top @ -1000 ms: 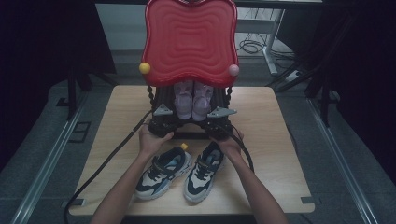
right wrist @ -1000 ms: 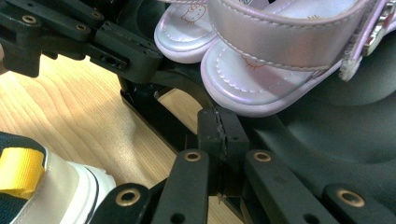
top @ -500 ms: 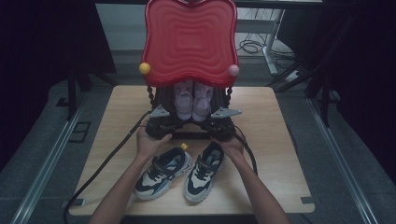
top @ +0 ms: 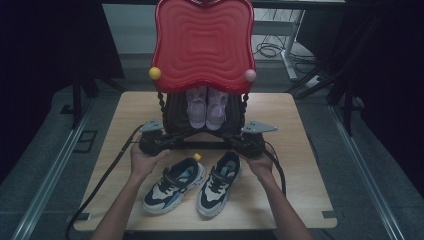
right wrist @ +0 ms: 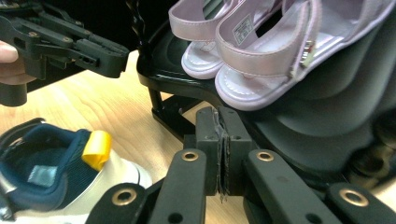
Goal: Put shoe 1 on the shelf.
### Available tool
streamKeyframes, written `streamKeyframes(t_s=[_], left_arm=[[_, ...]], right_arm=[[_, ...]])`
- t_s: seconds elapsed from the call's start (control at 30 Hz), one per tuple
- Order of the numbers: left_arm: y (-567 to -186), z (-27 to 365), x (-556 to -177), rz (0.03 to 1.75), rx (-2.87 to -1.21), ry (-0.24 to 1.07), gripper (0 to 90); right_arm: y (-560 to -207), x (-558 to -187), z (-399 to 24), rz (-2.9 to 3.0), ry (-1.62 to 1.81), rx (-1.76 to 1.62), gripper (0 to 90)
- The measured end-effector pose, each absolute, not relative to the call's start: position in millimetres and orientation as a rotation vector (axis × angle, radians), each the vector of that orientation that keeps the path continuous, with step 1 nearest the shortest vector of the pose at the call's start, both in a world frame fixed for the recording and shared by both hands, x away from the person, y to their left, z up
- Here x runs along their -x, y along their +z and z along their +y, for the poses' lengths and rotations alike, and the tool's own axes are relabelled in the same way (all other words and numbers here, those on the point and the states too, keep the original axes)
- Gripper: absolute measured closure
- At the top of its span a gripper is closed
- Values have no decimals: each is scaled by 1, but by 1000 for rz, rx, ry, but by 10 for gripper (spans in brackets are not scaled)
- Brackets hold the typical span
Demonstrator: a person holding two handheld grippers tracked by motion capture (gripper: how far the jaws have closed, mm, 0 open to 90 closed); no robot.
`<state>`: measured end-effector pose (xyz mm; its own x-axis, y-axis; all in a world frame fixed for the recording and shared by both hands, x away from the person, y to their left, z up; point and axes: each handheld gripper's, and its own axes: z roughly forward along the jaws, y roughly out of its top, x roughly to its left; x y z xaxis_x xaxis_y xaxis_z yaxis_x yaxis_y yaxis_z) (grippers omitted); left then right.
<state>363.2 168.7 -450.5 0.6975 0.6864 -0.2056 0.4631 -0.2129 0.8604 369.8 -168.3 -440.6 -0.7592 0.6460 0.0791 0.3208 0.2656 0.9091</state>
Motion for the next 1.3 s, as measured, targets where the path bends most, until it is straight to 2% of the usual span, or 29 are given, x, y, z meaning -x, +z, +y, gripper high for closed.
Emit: streamKeyframes(t_s=[0.27, 0.53, 1.3], left_arm=[[-455, 191, -342, 936, -1843, 288, 699], [-460, 208, -328, 980, -1846, 282, 615], [-468, 240, -303, 1063, -1836, 293, 550]], right_arm=[[-442, -351, -195, 2189, 1525, -904, 875], [-449, -339, -215, 2192, 1517, -927, 828], [-469, -327, -243, 2217, 1452, -995, 772]])
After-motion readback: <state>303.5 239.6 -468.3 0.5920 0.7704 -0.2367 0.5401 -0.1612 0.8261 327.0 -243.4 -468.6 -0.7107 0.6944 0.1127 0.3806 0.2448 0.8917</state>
